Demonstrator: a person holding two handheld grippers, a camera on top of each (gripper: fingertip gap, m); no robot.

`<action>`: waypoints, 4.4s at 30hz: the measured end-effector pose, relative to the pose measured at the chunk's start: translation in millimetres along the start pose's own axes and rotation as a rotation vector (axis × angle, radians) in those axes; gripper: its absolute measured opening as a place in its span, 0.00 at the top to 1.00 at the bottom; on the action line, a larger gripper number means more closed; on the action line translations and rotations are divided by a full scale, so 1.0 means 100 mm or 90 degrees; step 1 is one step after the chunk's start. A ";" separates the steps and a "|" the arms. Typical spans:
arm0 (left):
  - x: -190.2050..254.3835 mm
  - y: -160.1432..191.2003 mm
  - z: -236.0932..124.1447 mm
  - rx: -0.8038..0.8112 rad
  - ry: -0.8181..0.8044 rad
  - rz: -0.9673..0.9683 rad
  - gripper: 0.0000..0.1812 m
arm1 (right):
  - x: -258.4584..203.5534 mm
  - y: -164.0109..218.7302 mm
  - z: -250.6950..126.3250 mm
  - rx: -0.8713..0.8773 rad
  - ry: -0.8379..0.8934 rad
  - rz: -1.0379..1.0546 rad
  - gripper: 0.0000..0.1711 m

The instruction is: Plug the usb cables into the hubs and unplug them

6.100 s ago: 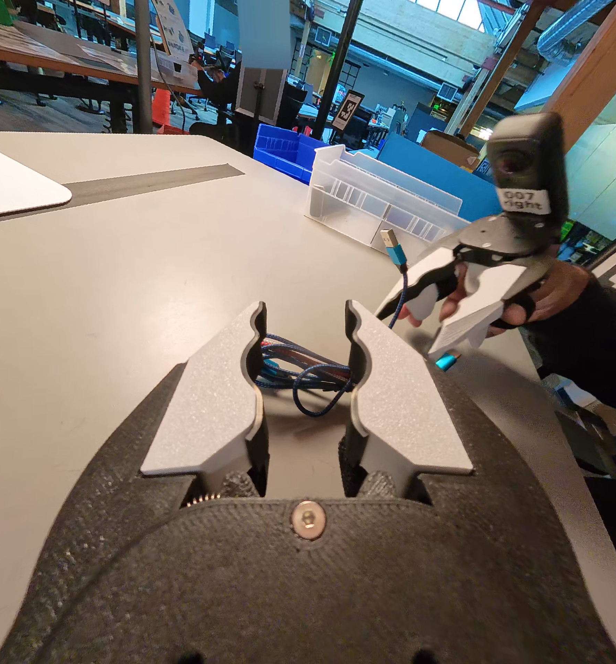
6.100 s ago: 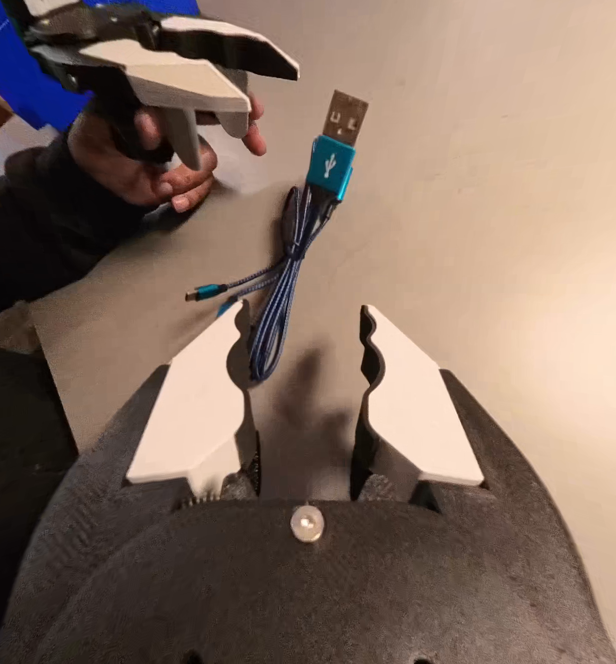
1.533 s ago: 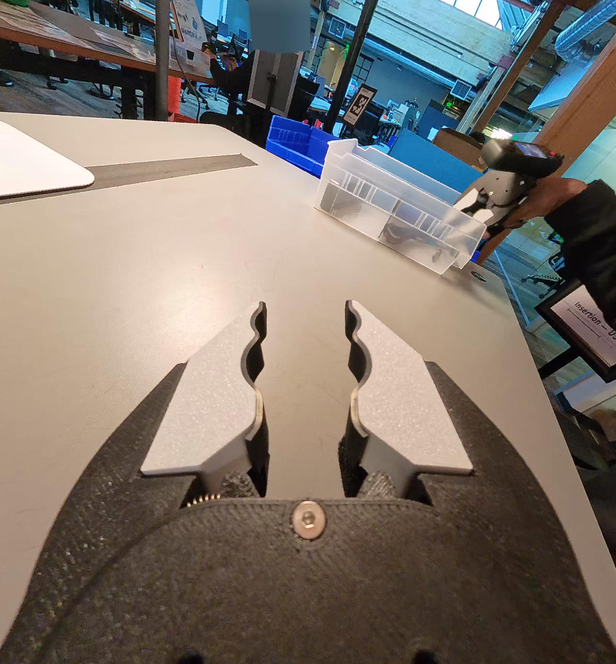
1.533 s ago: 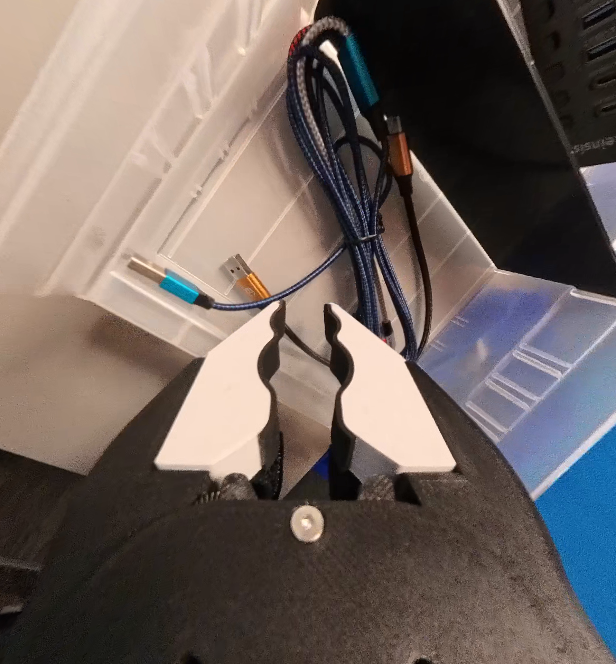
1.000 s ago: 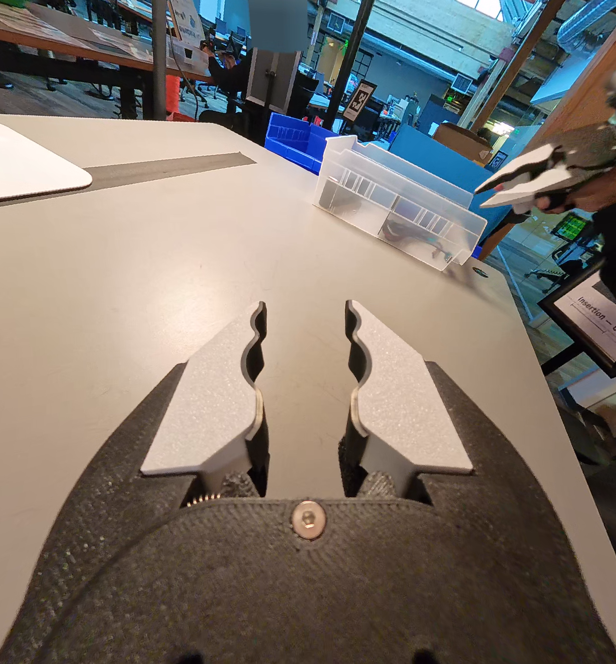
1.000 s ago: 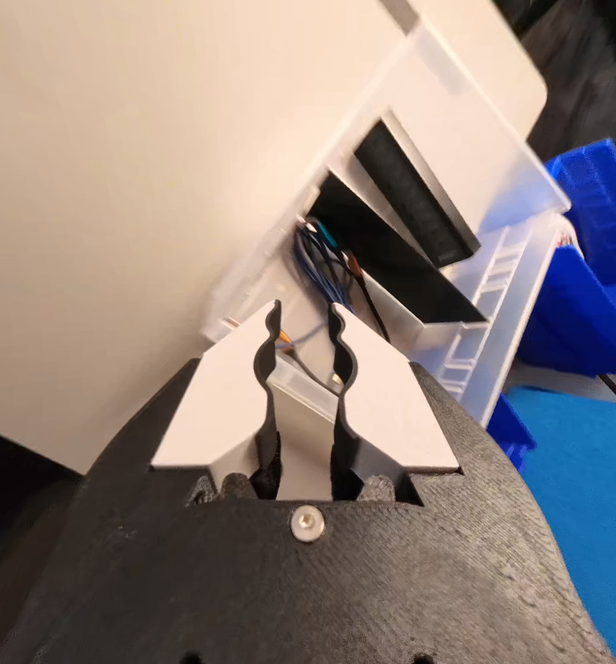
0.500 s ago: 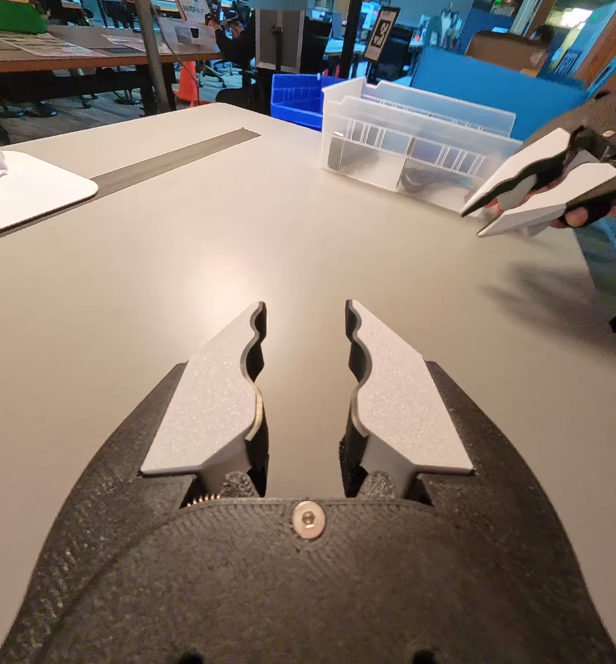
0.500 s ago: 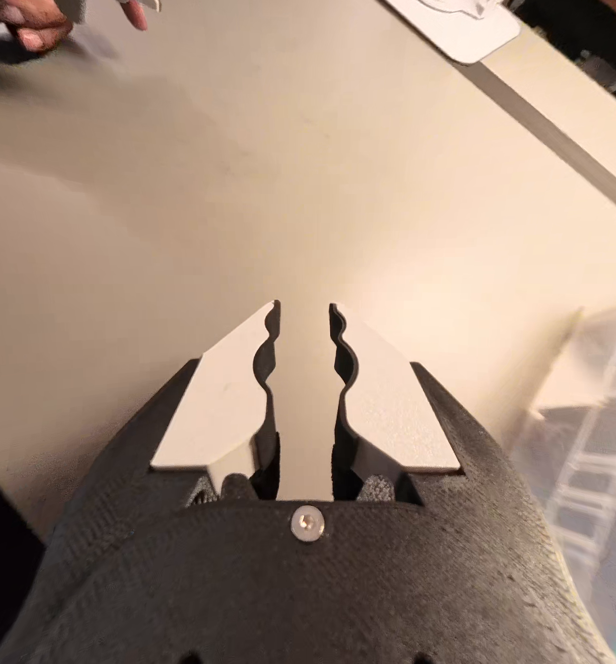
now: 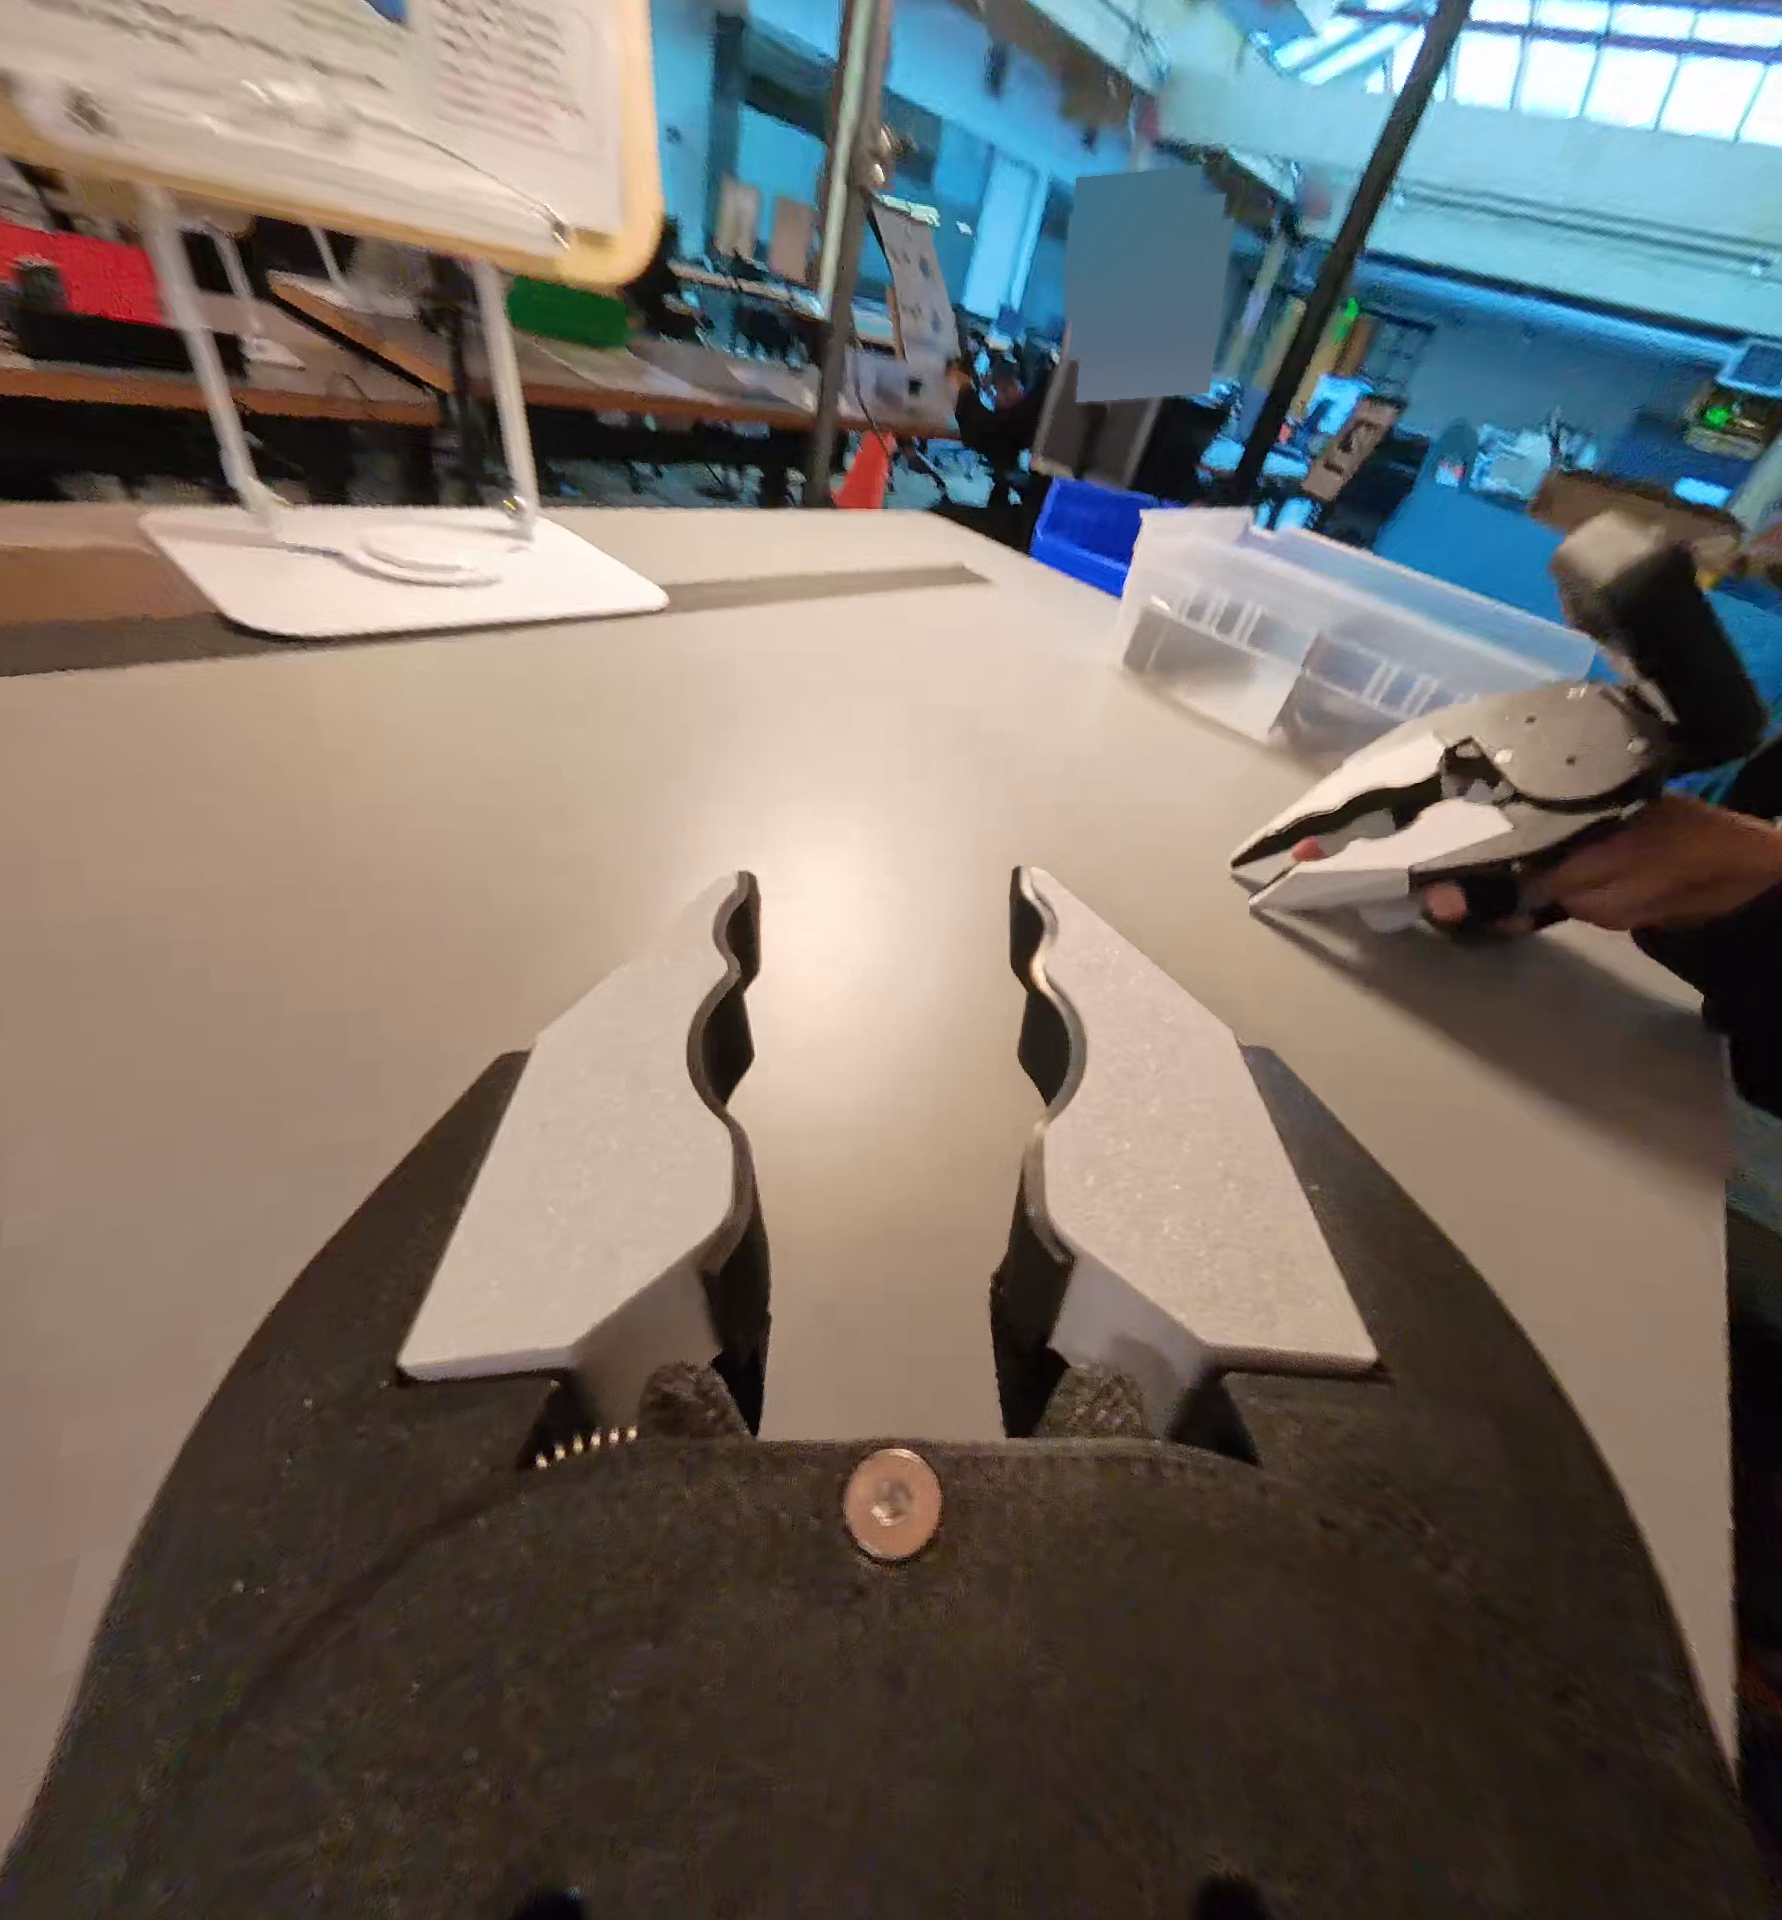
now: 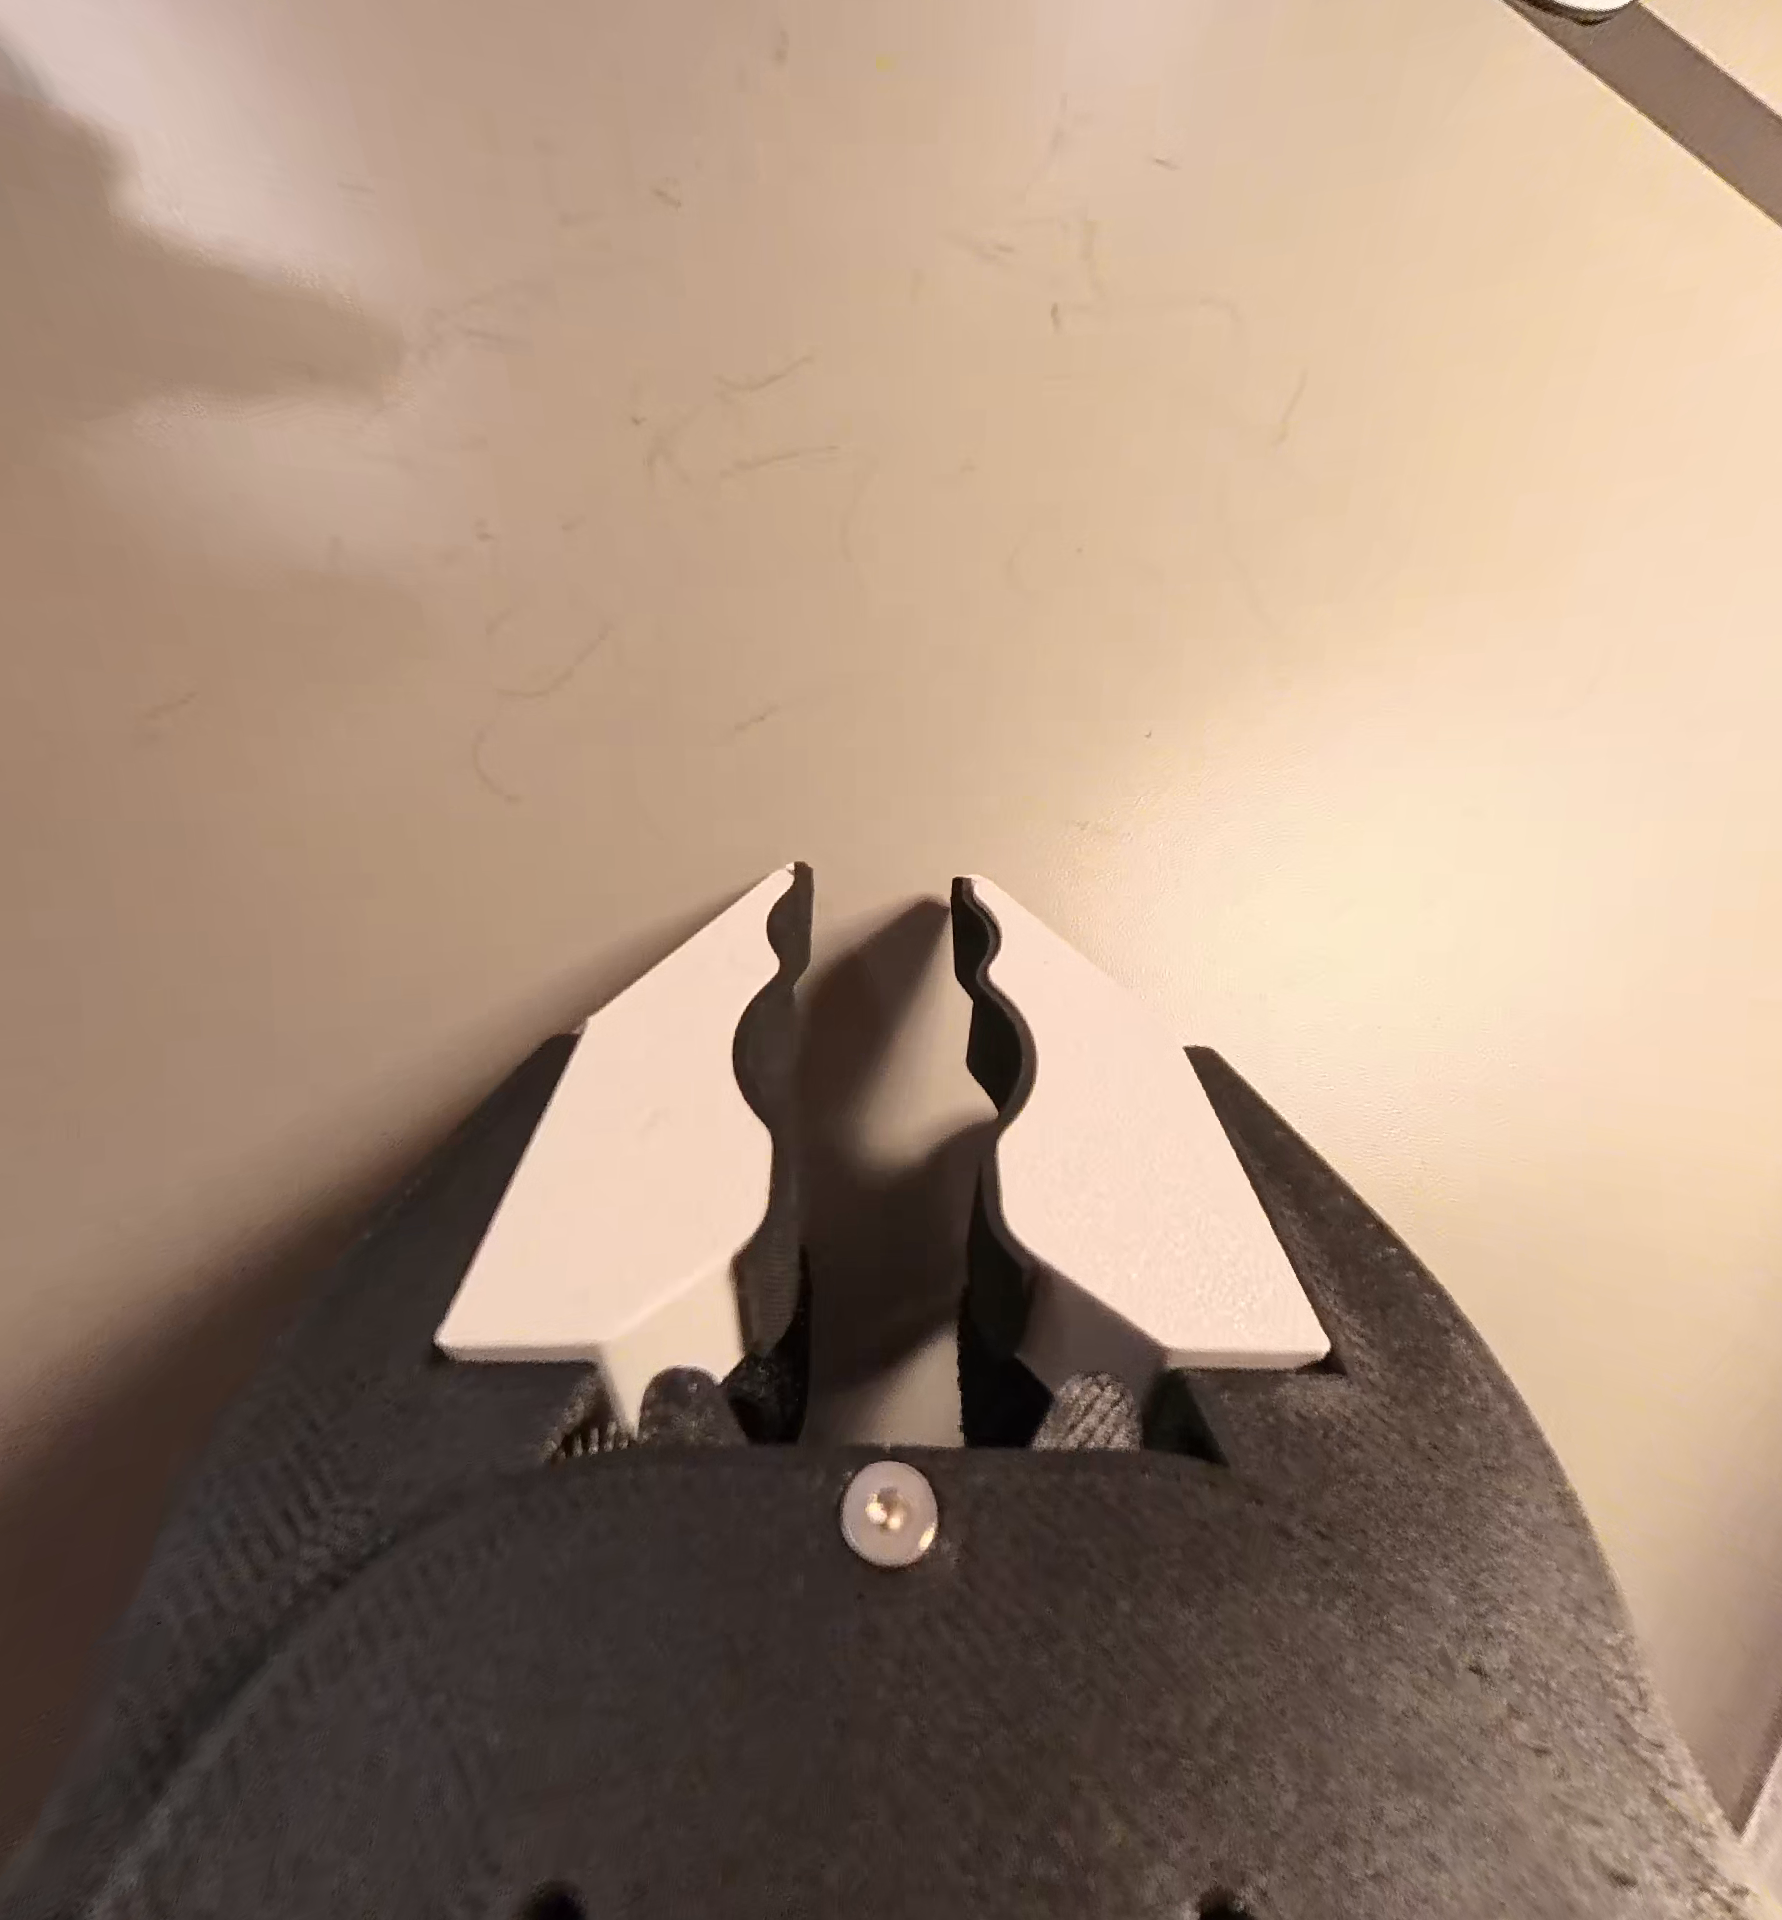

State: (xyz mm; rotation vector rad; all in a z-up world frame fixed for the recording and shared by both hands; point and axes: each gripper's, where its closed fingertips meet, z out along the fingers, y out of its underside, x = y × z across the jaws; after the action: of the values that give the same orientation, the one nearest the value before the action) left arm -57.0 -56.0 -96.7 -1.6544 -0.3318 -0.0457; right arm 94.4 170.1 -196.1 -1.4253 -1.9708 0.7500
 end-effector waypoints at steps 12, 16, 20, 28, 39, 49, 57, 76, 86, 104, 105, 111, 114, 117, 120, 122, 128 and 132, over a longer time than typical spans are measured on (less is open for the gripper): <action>-2.13 -1.16 -1.96 -0.155 -0.505 0.115 0.72 | -0.04 0.00 -0.01 0.003 -0.019 -0.011 0.84; -2.98 -0.41 -2.16 -0.376 -0.525 -0.023 0.69 | -0.05 0.00 -0.01 0.004 -0.024 -0.014 0.84; -3.44 0.06 -2.21 -0.472 -0.559 -0.056 0.67 | -0.05 0.00 -0.01 0.004 -0.027 -0.014 0.84; -3.73 0.26 -2.17 -0.529 -0.597 0.014 0.78 | -0.05 0.00 -0.01 0.004 -0.032 -0.010 0.84; -3.64 -0.66 -2.33 -0.383 -0.732 0.347 0.83 | -0.08 0.00 -0.01 0.005 -0.047 -0.020 0.84; -1.39 -2.05 -0.85 -0.081 -0.447 0.808 0.84 | -0.21 -0.43 0.11 0.087 -0.099 -0.059 0.84; -0.20 -1.21 0.79 0.029 -0.216 0.931 0.84 | 0.01 -1.72 -0.06 0.305 -0.180 -0.001 0.67; 0.60 -0.02 1.31 0.061 0.080 1.009 0.84 | -0.28 -1.58 0.23 0.325 -0.401 -0.021 0.51; 0.67 -0.05 1.30 0.084 0.088 0.996 0.84 | -0.41 -1.55 0.23 0.324 -0.416 -0.023 0.58; 0.37 -0.07 1.39 0.077 0.024 0.901 0.77 | -0.21 -1.75 0.09 0.421 -0.246 -0.114 0.60; 0.31 -0.08 1.39 0.071 0.021 0.876 0.77 | -0.17 -1.76 0.08 0.428 -0.232 -0.117 0.60; 0.13 0.12 1.44 -0.061 0.151 0.470 0.79 | -0.09 -1.82 0.00 0.467 -0.177 -0.142 0.60; 0.13 -0.09 1.42 -0.038 0.207 0.182 0.80 | -0.11 -1.84 -0.04 0.485 -0.163 -0.160 0.60; 0.16 -0.34 1.34 0.010 0.305 -0.102 0.80 | -0.17 -1.85 -0.08 0.507 -0.171 -0.174 0.60; 0.30 -0.39 1.29 -0.010 0.433 -0.323 0.80 | -0.22 -1.87 -0.11 0.525 -0.177 -0.187 0.60; 0.45 -0.33 1.29 -0.049 0.492 -0.391 0.78 | -0.26 -1.87 -0.12 0.530 -0.180 -0.197 0.60; 0.75 -0.23 1.32 -0.109 0.567 -0.487 0.71 | -0.41 -1.85 -0.09 0.532 -0.207 -0.222 0.60; 0.89 -0.16 1.32 -0.139 0.593 -0.509 0.71 | -0.56 -1.82 -0.06 0.528 -0.238 -0.243 0.60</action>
State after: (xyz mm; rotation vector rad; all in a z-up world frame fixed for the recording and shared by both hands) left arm 2.2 91.1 -77.1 -1.4345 -0.2436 -1.4378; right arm -1.3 67.8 -66.7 -0.4276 -1.7544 1.4868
